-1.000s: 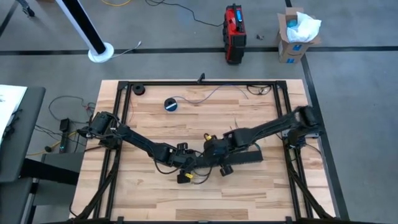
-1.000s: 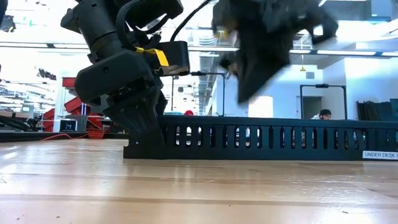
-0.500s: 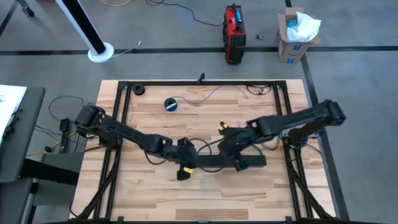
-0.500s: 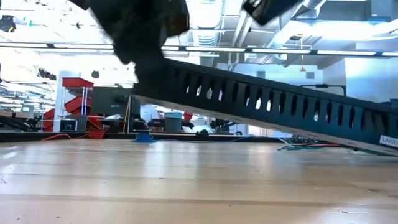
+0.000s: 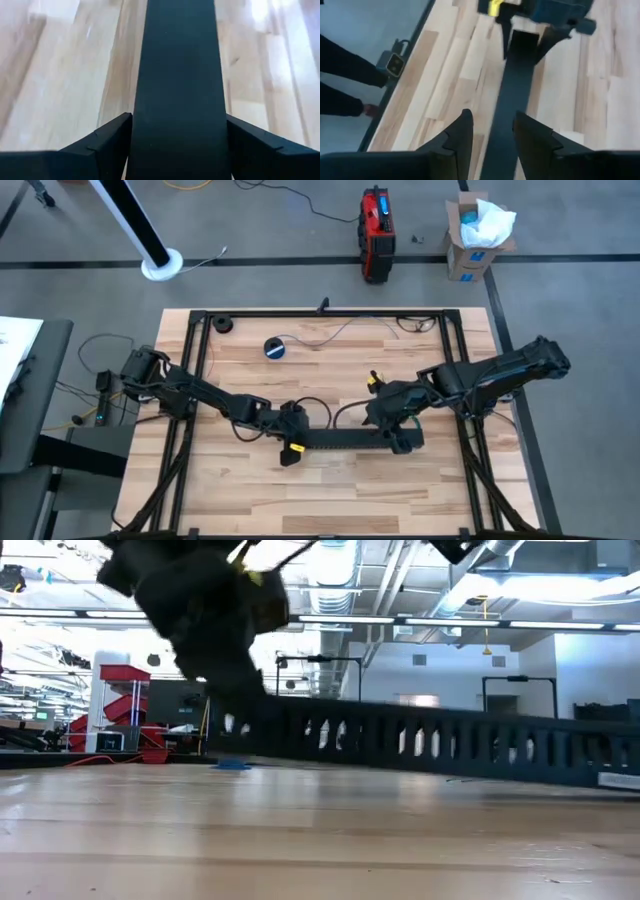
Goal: Ziptie cables
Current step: Close the black cable duct with the black cable duct cover
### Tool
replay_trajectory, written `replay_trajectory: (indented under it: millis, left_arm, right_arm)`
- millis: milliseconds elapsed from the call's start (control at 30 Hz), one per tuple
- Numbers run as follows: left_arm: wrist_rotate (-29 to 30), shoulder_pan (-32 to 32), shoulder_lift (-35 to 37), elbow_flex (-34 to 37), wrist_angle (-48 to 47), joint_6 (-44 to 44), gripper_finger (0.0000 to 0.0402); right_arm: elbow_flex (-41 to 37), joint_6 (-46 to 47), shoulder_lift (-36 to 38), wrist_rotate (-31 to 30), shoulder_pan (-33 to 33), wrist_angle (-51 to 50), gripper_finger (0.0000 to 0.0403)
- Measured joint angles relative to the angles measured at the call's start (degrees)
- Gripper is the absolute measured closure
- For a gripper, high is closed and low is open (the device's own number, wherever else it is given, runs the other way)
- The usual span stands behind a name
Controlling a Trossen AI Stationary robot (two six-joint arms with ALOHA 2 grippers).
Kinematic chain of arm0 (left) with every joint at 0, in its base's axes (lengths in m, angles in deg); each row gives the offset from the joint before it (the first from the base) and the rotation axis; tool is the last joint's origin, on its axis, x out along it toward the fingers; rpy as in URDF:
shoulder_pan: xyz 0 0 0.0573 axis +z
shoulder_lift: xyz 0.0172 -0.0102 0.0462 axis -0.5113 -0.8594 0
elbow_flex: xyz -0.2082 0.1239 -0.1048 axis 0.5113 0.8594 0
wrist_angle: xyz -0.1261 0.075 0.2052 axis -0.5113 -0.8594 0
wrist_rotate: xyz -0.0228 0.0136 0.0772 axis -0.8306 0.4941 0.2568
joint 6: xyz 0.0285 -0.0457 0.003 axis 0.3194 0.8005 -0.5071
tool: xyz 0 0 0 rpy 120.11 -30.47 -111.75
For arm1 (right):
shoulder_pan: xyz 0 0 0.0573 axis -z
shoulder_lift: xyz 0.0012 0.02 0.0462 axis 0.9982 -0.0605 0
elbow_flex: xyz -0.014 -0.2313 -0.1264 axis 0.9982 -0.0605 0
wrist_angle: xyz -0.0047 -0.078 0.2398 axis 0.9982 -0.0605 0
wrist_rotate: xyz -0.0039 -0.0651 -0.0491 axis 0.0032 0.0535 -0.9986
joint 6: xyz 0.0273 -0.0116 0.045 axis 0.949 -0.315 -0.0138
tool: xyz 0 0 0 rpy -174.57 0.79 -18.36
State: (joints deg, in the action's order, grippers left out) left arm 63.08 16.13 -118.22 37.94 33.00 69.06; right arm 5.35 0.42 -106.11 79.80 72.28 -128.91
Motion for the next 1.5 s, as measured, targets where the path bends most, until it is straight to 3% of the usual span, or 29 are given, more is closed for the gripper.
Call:
replay_trajectory:
  millis: [467,700,900,1100,1233,1333,1500]
  left_arm:
    - [-11.7,0.1,0.0,7.7,12.2,8.5,0.0133]
    - [-14.1,-0.2,-3.8,7.4,16.0,11.6,0.0133]
    - [-16.6,-1.6,-9.1,2.8,14.6,11.8,0.0133]
    - [-9.3,-2.4,-9.2,-2.5,1.2,2.5,0.0133]
    - [-3.5,-2.4,-9.4,-2.8,-1.6,-4.2,0.0133]
    - [0.5,-2.5,-9.5,-2.8,-1.5,-2.3,0.0134]
    - [0.9,-1.0,-9.4,-2.8,-1.9,0.3,0.0134]
  right_arm:
    - [-2.1,4.3,0.5,-0.3,-2.9,5.3,0.0257]
    - [-2.9,4.5,0.5,-3.1,-3.4,6.8,0.0256]
    - [-7.4,6.8,0.7,-3.3,-3.6,9.4,0.0256]
    - [-10.6,7.6,0.6,-4.3,-5.1,14.3,0.0257]
    - [-13.9,13.6,0.2,-12.7,-8.3,13.5,0.0272]
    - [-15.4,17.1,0.2,-17.9,-11.8,11.6,0.0307]
    - [-17.5,22.4,-0.7,-18.7,-17.2,8.4,0.0392]
